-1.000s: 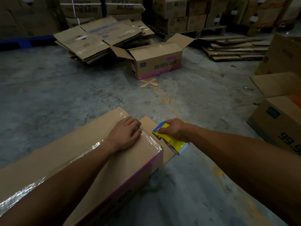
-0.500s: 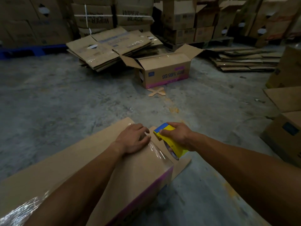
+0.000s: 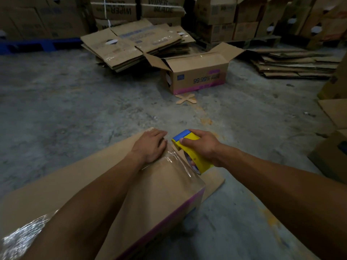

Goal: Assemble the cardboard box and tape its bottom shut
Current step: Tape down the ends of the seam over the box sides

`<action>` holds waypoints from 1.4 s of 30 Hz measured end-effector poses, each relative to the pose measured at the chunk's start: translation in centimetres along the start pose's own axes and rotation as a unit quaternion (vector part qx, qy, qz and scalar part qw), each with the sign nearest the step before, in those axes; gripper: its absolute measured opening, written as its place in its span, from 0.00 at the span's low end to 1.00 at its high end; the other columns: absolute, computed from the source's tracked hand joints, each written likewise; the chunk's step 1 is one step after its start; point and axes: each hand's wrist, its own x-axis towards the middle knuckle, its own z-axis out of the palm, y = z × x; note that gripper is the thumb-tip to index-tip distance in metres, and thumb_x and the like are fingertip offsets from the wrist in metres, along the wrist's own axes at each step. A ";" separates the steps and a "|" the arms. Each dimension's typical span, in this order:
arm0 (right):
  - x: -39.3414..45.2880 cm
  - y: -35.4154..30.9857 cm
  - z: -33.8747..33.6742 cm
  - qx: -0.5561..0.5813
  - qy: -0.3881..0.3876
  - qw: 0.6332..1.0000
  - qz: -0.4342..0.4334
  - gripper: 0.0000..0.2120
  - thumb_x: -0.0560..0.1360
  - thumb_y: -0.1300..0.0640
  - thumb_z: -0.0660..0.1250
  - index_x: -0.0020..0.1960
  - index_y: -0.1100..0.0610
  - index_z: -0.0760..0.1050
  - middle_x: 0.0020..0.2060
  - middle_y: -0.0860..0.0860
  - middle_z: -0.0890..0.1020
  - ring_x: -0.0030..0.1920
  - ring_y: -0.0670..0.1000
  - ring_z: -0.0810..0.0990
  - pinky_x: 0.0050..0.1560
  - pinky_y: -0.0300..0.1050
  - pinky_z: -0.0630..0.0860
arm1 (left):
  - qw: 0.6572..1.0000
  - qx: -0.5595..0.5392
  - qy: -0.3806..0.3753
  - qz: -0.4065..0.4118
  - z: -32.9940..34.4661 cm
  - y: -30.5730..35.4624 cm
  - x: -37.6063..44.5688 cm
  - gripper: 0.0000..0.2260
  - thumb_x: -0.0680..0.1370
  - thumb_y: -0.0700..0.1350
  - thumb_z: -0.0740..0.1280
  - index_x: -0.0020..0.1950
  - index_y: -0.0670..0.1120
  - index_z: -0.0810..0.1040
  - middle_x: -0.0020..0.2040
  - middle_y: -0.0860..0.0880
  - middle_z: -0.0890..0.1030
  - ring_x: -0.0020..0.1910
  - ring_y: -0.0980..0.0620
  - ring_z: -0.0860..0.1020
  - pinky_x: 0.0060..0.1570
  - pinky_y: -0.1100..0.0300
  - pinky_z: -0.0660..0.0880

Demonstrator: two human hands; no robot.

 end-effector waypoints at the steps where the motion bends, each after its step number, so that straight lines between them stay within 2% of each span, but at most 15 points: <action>1: -0.1 -0.2 0.2 -0.003 0.004 1.000 -0.014 0.23 0.70 0.52 0.76 0.63 0.43 0.73 0.45 0.57 0.81 0.34 0.57 0.79 0.38 0.55 0.82 | 1.000 -0.007 -0.022 -0.013 0.0 -0.1 -0.6 0.23 0.81 0.54 0.52 0.75 0.48 0.64 0.75 0.47 0.66 0.75 0.48 0.61 0.74 0.51 0.55; 3: -0.3 -0.7 0.9 -0.042 0.006 0.998 -0.047 0.27 0.65 0.45 0.76 0.63 0.47 0.76 0.45 0.54 0.81 0.38 0.55 0.79 0.49 0.60 0.81 | 0.998 -0.005 -0.061 -0.022 -0.5 -0.4 -2.6 0.25 0.82 0.55 0.50 0.79 0.50 0.55 0.79 0.49 0.56 0.78 0.51 0.52 0.75 0.52 0.48; 4: -0.4 -0.9 1.3 -0.052 0.002 0.997 -0.057 0.31 0.62 0.42 0.76 0.63 0.48 0.76 0.46 0.54 0.81 0.38 0.54 0.79 0.49 0.60 0.81 | 0.997 0.001 -0.076 -0.020 -0.9 -0.6 -4.0 0.26 0.81 0.56 0.49 0.79 0.51 0.53 0.80 0.50 0.54 0.78 0.52 0.50 0.74 0.53 0.46; 6: -0.7 -1.3 2.3 -0.038 -0.014 0.997 -0.062 0.27 0.66 0.46 0.76 0.63 0.48 0.76 0.43 0.57 0.81 0.32 0.55 0.79 0.36 0.55 0.81 | 0.995 0.010 -0.095 -0.010 -2.0 -0.8 -7.2 0.29 0.79 0.60 0.45 0.79 0.53 0.52 0.80 0.51 0.52 0.78 0.53 0.48 0.74 0.53 0.45; 8: -1.2 -1.9 3.5 -0.019 -0.039 0.996 -0.073 0.25 0.70 0.52 0.75 0.66 0.49 0.74 0.41 0.59 0.81 0.29 0.56 0.78 0.29 0.51 0.79 | 0.994 0.020 -0.111 0.003 -3.0 -1.2 -10.9 0.28 0.79 0.61 0.46 0.79 0.56 0.50 0.80 0.53 0.50 0.78 0.55 0.46 0.76 0.51 0.45; 14: -3.3 -3.8 8.0 -0.065 -0.124 0.981 -0.138 0.20 0.71 0.52 0.74 0.61 0.51 0.77 0.30 0.51 0.80 0.23 0.51 0.77 0.24 0.40 0.73 | 0.982 0.066 -0.164 0.071 -7.0 -3.2 -22.7 0.29 0.80 0.62 0.50 0.78 0.59 0.43 0.79 0.57 0.41 0.77 0.55 0.38 0.75 0.52 0.38; 17: -4.2 -4.1 9.7 -0.038 -0.183 0.973 -0.132 0.14 0.72 0.54 0.73 0.57 0.52 0.78 0.25 0.52 0.79 0.19 0.53 0.74 0.23 0.41 0.73 | 0.977 0.092 -0.178 0.067 -8.7 -4.6 -28.1 0.31 0.80 0.63 0.53 0.79 0.57 0.43 0.80 0.54 0.40 0.78 0.52 0.38 0.76 0.49 0.40; 20: -4.5 -3.9 10.6 -0.053 -0.213 0.966 -0.138 0.20 0.70 0.51 0.74 0.61 0.49 0.76 0.30 0.51 0.80 0.20 0.49 0.76 0.22 0.40 0.72 | 0.979 0.109 -0.169 0.044 -8.3 -4.5 -30.3 0.32 0.80 0.63 0.52 0.79 0.57 0.42 0.80 0.53 0.40 0.78 0.50 0.38 0.75 0.44 0.42; 22: -4.8 -3.8 10.6 -0.058 -0.228 0.963 -0.132 0.23 0.70 0.50 0.74 0.63 0.49 0.75 0.32 0.55 0.80 0.20 0.50 0.76 0.23 0.41 0.73 | 0.980 0.113 -0.162 0.033 -7.6 -3.8 -29.9 0.31 0.80 0.64 0.50 0.78 0.58 0.40 0.79 0.54 0.39 0.78 0.50 0.37 0.75 0.43 0.42; 25: -5.3 -4.1 9.9 -0.034 -0.254 0.959 -0.122 0.16 0.74 0.56 0.71 0.61 0.53 0.77 0.30 0.62 0.79 0.19 0.54 0.74 0.22 0.43 0.73 | 0.984 0.102 -0.148 0.019 -6.8 -2.5 -28.2 0.30 0.79 0.65 0.47 0.77 0.61 0.39 0.79 0.56 0.39 0.77 0.51 0.36 0.75 0.45 0.39; 28: -5.9 -4.6 8.7 -0.036 -0.255 0.958 -0.127 0.13 0.75 0.56 0.70 0.60 0.53 0.78 0.32 0.65 0.78 0.20 0.54 0.73 0.24 0.44 0.74 | 0.989 0.082 -0.119 -0.011 -4.9 0.1 -25.0 0.29 0.79 0.66 0.46 0.76 0.64 0.38 0.79 0.58 0.39 0.77 0.52 0.36 0.74 0.48 0.36; 30: -5.9 -5.0 7.9 -0.040 -0.244 0.960 -0.131 0.13 0.75 0.56 0.70 0.59 0.53 0.78 0.32 0.64 0.79 0.21 0.54 0.73 0.24 0.42 0.74 | 0.992 0.069 -0.096 -0.037 -3.2 2.3 -22.0 0.28 0.78 0.67 0.45 0.77 0.64 0.40 0.79 0.58 0.42 0.78 0.52 0.38 0.75 0.47 0.37; 34: -5.9 -5.9 6.5 -0.055 -0.199 0.968 -0.144 0.15 0.74 0.54 0.72 0.60 0.52 0.79 0.33 0.56 0.81 0.23 0.49 0.76 0.24 0.39 0.74 | 0.994 0.039 -0.049 -0.087 -0.6 6.8 -16.6 0.29 0.77 0.68 0.43 0.78 0.61 0.47 0.80 0.55 0.49 0.79 0.49 0.43 0.74 0.41 0.40; 38: -6.5 -6.8 5.2 -0.056 -0.198 0.969 -0.137 0.15 0.74 0.54 0.71 0.60 0.51 0.79 0.33 0.56 0.82 0.26 0.52 0.77 0.24 0.41 0.76 | 0.989 -0.005 -0.026 -0.146 1.1 11.6 -13.1 0.32 0.76 0.68 0.40 0.78 0.58 0.47 0.80 0.51 0.46 0.78 0.45 0.41 0.72 0.39 0.35; 42: -6.5 -7.5 4.1 -0.084 -0.228 0.963 -0.121 0.18 0.74 0.52 0.71 0.64 0.46 0.77 0.40 0.56 0.83 0.28 0.50 0.79 0.26 0.41 0.77 | 0.981 -0.055 -0.007 -0.184 2.6 16.3 -10.8 0.42 0.69 0.70 0.28 0.78 0.54 0.49 0.80 0.46 0.51 0.78 0.41 0.47 0.72 0.35 0.38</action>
